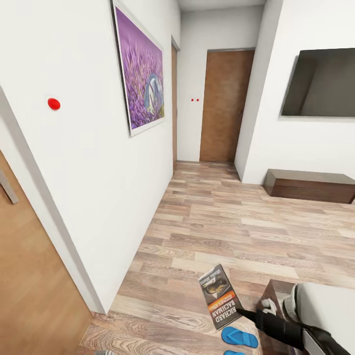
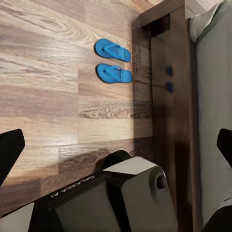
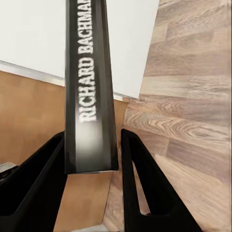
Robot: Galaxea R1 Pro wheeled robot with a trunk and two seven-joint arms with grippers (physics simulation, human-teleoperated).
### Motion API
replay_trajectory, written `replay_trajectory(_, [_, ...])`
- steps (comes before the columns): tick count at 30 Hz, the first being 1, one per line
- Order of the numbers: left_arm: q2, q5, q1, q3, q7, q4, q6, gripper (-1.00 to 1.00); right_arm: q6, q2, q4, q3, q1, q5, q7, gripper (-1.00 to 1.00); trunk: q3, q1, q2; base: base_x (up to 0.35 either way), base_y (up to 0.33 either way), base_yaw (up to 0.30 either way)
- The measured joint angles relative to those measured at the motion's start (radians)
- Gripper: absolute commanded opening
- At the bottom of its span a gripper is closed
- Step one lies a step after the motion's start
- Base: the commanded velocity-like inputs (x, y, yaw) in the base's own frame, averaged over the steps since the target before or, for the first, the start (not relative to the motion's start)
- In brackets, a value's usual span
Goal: In the bedroom, move the book from the bed onto either nightstand, and place the two sandals side by side next to the bed.
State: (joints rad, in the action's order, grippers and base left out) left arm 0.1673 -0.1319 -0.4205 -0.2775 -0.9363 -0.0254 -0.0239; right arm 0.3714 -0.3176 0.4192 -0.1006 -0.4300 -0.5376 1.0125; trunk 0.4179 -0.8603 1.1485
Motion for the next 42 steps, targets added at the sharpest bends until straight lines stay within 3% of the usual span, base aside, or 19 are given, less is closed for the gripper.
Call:
replay_trajectory(8, [-0.005, 0.002, 0.001, -0.007, -0.002, 0.004, -0.054, 1.0, -0.021, -0.005, -0.048, 0.002, 0.0, -0.001, 0.0, -1.0, 0.0, 0.0, 0.0, 0.0, 0.0, 0.0])
replay_trajectory(12, [0.011, 0.004, 0.0, -0.009, -0.003, 0.005, -0.074, 1.0, -0.082, -0.005, -0.086, 0.002, 0.0, -0.002, -0.001, -1.0, 0.0, 0.0, 0.0, 0.0, 0.0, 0.0])
replay_trajectory(28, [0.017, 0.004, 0.0, -0.008, -0.003, 0.006, -0.076, 1.0, -0.133, -0.005, -0.094, 0.001, 0.0, -0.004, -0.009, -1.0, 0.0, 0.0, 0.0, 0.0, 0.0, 0.0])
replay_trajectory(34, [0.017, 0.004, 0.0, -0.008, -0.003, 0.006, -0.076, 1.0, -0.201, -0.005, -0.135, 0.002, 0.0, -0.004, -0.008, -1.0, -0.008, 0.0, 0.0, 0.0, 0.0, 0.0])
replay_trajectory(42, [0.017, 0.004, 0.0, -0.008, -0.003, 0.006, -0.076, 1.0, -0.214, -0.005, -0.143, 0.001, 0.0, -0.004, -0.003, -1.0, -0.02, 0.0, 0.0, 0.0, 0.0, 0.0])
